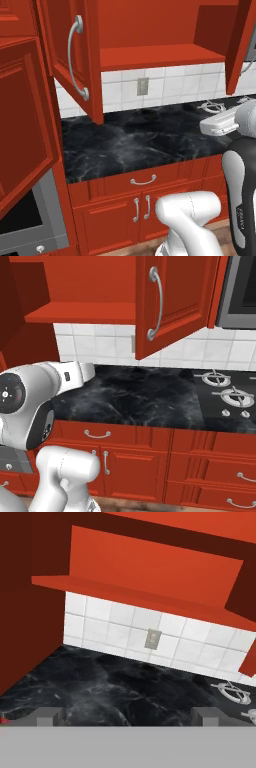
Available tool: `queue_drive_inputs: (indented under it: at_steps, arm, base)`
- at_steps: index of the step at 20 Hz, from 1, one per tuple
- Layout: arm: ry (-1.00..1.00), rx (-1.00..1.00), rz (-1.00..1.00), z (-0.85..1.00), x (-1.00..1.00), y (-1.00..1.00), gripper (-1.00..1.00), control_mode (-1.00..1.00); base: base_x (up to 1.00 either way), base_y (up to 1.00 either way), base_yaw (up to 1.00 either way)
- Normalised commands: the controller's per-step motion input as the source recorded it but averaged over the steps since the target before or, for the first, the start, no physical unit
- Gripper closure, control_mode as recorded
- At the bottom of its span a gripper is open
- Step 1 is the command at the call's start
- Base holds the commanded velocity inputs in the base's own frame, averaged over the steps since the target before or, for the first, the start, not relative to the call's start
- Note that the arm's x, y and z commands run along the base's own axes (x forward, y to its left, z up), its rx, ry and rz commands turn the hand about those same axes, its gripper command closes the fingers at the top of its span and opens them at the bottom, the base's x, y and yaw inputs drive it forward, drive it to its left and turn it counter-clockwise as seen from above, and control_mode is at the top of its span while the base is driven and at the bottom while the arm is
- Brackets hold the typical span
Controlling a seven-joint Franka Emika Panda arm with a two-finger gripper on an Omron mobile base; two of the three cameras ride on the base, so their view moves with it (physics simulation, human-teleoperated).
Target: Close all open cabinet doors.
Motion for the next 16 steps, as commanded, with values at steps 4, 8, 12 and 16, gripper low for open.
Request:
queue_drive_inputs:
  at_steps: [4, 8, 12, 16]
  arm:
    - [0.00, 0.00, 0.00, 0.00, 0.00, 0.00, -1.00, 1.00]
    - [0.00, 0.00, 0.00, 0.00, 0.00, 0.00, -1.00, 1.00]
    - [0.00, 0.00, 0.00, 0.00, 0.00, 0.00, -1.00, 1.00]
    - [0.00, 0.00, 0.00, 0.00, 0.06, 0.00, -1.00, -1.00]
  base:
    - [0.05, -0.32, 0.00]
    - [0.07, -0.02, 0.00]
    - [0.18, 0.00, 0.00]
    - [0.20, 0.00, 0.00]
